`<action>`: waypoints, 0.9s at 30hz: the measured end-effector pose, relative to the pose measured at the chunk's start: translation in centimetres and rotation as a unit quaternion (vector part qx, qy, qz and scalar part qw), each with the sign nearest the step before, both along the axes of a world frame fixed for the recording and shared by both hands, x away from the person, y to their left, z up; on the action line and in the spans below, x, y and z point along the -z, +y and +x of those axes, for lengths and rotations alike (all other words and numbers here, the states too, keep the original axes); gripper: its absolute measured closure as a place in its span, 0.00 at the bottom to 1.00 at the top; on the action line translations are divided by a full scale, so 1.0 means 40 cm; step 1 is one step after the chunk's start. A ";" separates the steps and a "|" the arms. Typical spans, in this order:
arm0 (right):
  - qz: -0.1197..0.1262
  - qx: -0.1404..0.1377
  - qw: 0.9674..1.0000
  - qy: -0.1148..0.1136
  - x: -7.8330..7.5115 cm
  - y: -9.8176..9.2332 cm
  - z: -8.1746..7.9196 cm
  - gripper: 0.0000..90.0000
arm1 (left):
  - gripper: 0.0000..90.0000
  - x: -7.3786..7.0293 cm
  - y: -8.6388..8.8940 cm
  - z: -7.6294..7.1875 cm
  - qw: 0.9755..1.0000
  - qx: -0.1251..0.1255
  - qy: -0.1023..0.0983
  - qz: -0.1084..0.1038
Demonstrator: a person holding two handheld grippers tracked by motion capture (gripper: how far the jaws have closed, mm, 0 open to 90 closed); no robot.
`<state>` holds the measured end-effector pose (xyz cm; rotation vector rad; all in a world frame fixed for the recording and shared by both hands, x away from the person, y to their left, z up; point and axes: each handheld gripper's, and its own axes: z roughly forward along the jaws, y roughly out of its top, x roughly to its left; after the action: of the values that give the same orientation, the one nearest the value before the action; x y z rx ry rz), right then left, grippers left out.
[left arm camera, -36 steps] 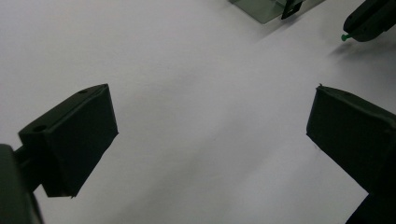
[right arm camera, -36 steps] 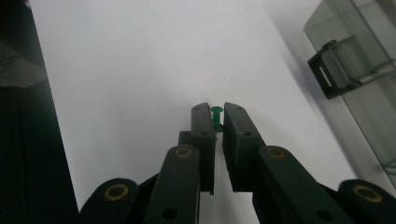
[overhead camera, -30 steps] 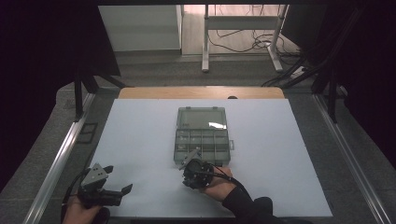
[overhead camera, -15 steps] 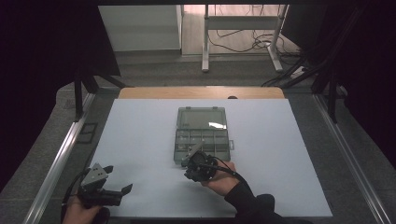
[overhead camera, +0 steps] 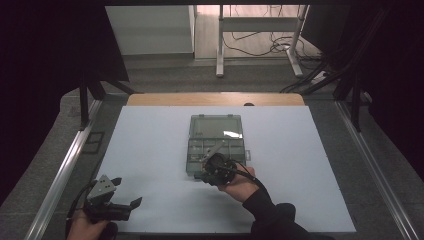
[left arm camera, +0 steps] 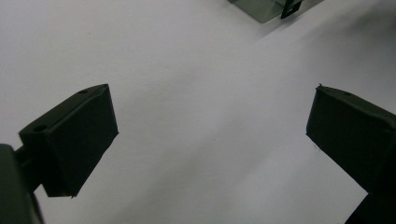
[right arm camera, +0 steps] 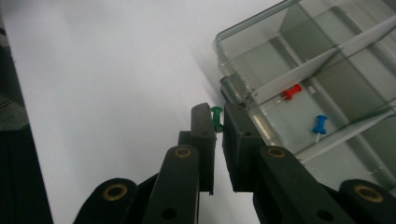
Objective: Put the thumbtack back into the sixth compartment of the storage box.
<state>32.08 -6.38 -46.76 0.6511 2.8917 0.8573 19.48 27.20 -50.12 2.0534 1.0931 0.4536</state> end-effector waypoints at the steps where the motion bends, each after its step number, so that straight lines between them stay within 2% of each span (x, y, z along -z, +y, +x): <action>1: 0.000 0.002 1.000 0.000 -0.001 0.000 0.003 0.91 | 0.03 0.000 0.000 0.000 1.000 0.000 0.000 0.001; 17: -0.001 0.037 0.999 -0.011 -0.011 0.000 0.072 0.91 | 0.03 0.000 0.000 0.001 1.000 -0.001 0.002 0.000; 27: -0.006 0.053 0.998 -0.018 -0.002 0.003 0.110 0.91 | 0.03 0.001 0.001 0.002 1.000 -0.001 0.003 -0.002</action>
<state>36.47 -6.27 -46.70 0.7730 2.7998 0.8277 19.54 27.23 -50.14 2.0521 1.0981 0.4470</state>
